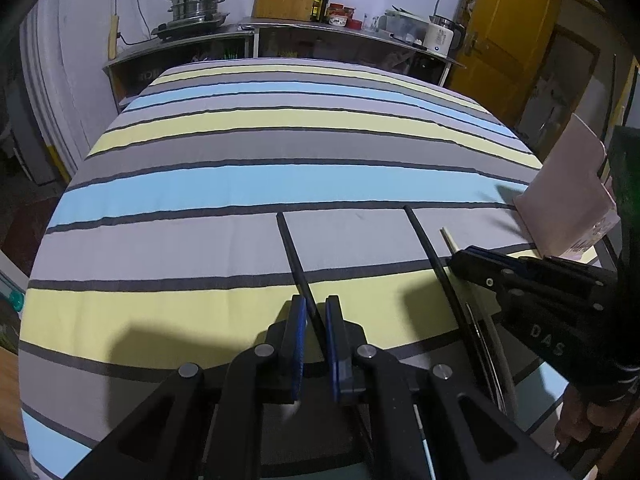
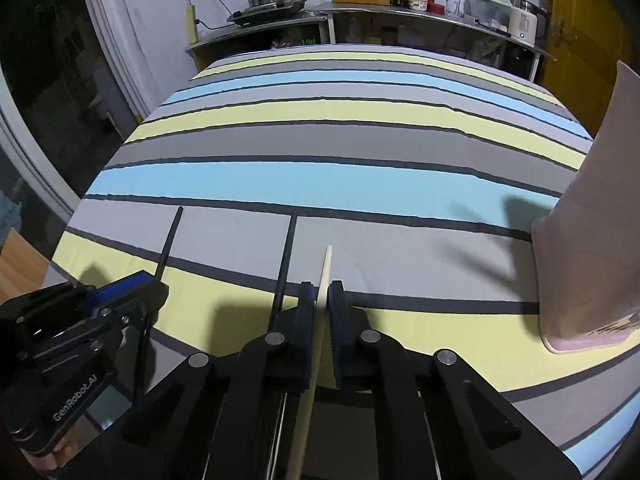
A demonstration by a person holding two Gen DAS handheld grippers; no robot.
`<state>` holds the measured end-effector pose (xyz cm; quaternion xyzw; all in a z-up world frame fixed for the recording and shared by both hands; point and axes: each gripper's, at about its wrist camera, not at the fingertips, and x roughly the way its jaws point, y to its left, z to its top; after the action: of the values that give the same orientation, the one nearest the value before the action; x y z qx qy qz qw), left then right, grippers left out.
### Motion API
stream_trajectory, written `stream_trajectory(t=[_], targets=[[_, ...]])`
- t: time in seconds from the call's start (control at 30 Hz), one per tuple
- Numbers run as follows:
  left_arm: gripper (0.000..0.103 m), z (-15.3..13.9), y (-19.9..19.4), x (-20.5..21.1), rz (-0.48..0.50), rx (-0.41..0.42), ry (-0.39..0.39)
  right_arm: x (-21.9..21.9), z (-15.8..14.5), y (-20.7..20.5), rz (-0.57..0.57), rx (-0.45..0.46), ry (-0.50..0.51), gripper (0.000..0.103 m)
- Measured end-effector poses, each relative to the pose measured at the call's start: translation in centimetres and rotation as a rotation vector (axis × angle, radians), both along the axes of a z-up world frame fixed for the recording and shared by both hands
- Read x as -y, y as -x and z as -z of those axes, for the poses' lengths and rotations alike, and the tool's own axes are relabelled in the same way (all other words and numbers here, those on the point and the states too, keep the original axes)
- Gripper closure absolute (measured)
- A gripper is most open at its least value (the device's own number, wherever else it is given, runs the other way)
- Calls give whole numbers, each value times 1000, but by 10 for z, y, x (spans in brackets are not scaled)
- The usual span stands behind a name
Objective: Organize utensils
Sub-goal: 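Close the left gripper on a black chopstick while the right gripper grasps a light wooden chopstick, then lift both held chopsticks upright and carry them over the pink holder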
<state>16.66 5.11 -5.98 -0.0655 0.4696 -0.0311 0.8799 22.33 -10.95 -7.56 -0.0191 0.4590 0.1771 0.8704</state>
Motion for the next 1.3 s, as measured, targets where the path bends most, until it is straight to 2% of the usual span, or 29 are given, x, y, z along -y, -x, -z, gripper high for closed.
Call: stream_trajectory(t=[0.1,0.33,0.93,1.17,1.3], targets=[[96,-1,-2,-3,7,-10,36,8,-3,3,-1,-11,-32,97],[98,-15,2,-3,29,6,76,24,-29,19,-7,35,-68,97],[98,-122,26,4,106,194,129,59,-112,54,30,209,-158,97],[98,-148,37,15,141,241,134,72,-132,72,49,255,-174,97],[98,-153,43,16,152,248,135,81,-136,82,58,268,-178,97]])
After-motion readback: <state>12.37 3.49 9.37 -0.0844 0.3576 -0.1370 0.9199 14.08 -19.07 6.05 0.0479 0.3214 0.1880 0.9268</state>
